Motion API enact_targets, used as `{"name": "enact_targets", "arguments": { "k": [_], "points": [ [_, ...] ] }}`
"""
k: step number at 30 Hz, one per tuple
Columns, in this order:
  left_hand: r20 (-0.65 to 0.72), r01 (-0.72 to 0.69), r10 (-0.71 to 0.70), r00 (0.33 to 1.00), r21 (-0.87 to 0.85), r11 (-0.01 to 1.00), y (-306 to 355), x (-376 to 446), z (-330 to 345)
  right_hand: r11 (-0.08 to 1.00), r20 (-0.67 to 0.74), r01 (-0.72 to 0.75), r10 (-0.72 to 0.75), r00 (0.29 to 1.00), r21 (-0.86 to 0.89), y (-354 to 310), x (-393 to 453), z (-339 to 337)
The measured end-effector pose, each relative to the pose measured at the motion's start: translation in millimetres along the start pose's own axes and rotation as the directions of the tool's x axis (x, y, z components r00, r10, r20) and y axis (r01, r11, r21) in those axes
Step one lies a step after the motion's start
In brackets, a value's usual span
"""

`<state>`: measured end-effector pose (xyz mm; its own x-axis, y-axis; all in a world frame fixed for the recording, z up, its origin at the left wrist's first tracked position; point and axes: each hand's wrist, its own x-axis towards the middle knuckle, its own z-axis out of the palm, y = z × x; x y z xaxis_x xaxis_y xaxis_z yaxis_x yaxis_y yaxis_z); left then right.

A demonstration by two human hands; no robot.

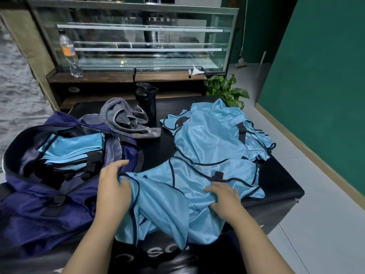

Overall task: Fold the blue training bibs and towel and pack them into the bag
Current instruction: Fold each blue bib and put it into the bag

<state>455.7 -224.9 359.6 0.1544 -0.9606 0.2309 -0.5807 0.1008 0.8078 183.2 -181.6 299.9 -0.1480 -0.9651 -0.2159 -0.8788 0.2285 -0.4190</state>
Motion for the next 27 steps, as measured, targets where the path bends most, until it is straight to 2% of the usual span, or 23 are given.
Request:
{"name": "enact_targets", "arguments": {
  "k": [2, 6, 10, 13, 15, 17, 20, 24, 27],
  "points": [
    [0.076, 0.001, 0.002, 0.997, -0.039, 0.999, 2, -2, 4, 0.998, -0.084, -0.014, 0.018, 0.996, 0.054, 0, -2, 3],
    [0.221, -0.096, 0.117, 0.968, -0.105, 0.990, 19, -15, 18, 0.953, -0.110, 0.002, 0.033, 0.993, 0.304, -15, -7, -14],
    [0.501, -0.089, 0.164, 0.850, -0.170, 0.981, 39, -39, 41, 0.886, -0.157, 0.092, -0.022, 0.987, 0.455, -48, -12, -43],
    [0.581, -0.102, 0.145, 0.801, -0.106, 0.989, 40, -48, 53, 0.793, -0.156, 0.147, -0.066, 0.986, 0.591, -70, -18, -59],
    [0.538, -0.134, 0.147, 0.830, -0.063, 0.989, 37, -48, 52, 0.734, -0.170, 0.150, -0.047, 0.984, 0.663, -76, -22, -67],
    [0.471, -0.155, 0.111, 0.875, 0.054, 0.986, 33, -43, 46, 0.680, -0.204, 0.153, -0.004, 0.979, 0.717, -77, -23, -74],
    [0.398, -0.088, 0.039, 0.917, 0.105, 0.991, 25, -26, 28, 0.629, -0.258, 0.154, 0.077, 0.963, 0.762, -74, -25, -84],
    [0.189, -0.249, 0.213, 0.959, 0.195, 0.949, 39, 4, 3, 0.574, -0.327, 0.183, 0.158, 0.932, 0.798, -71, -24, -88],
    [0.031, -0.284, 0.284, 0.958, 0.208, 0.936, 60, 22, -11, 0.532, -0.385, 0.245, 0.169, 0.907, 0.810, -78, -22, -92]
  ]
}}
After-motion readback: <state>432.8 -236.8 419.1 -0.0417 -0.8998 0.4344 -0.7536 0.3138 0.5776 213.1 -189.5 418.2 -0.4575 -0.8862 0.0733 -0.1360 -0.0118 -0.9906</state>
